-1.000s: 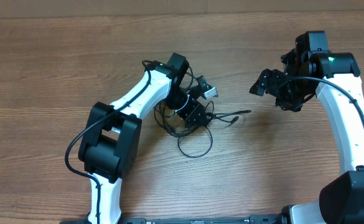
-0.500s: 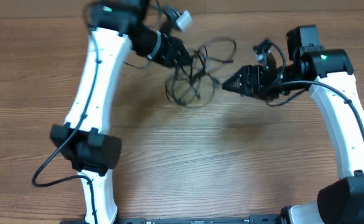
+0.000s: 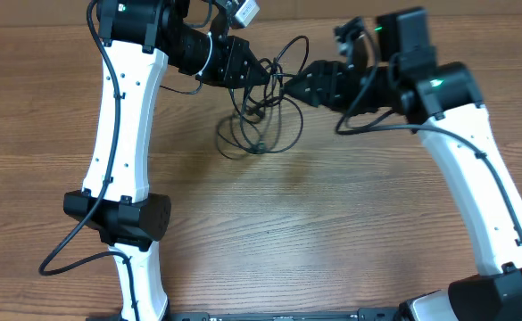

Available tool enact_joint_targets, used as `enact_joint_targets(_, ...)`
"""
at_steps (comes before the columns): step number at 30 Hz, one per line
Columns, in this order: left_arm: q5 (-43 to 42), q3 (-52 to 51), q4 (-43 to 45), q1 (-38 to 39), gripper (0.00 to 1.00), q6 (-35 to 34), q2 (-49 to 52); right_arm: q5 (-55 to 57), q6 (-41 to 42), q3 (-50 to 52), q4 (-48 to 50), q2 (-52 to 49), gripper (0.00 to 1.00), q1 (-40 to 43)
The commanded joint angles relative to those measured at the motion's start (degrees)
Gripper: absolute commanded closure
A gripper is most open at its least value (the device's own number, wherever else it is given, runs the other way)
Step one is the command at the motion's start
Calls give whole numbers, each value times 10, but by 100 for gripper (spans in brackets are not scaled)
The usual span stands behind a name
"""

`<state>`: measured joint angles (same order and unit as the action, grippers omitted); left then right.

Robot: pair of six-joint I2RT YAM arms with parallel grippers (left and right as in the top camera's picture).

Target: Untangle cables

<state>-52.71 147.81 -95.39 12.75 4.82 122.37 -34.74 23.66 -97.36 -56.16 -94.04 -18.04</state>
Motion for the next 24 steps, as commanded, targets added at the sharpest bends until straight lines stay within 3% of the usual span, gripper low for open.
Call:
enact_joint_targets(1, -58, 20, -12, 3, 96, -12, -7, 70, 69, -3, 0, -11, 29, -23)
enact_joint_targets(7, -58, 20, -14, 0, 96, -19, -7, 101, 130, -1, -18, -54, 41, -25)
enact_joint_targets(15, -58, 20, -14, -1, 96, -23, -22, 160, 124, -1, -6, -107, 46, -25)
enact_joint_targets(24, -36, 20, -14, -59, 96, -23, -76, 295, 123, -1, -101, -115, 60, -5)
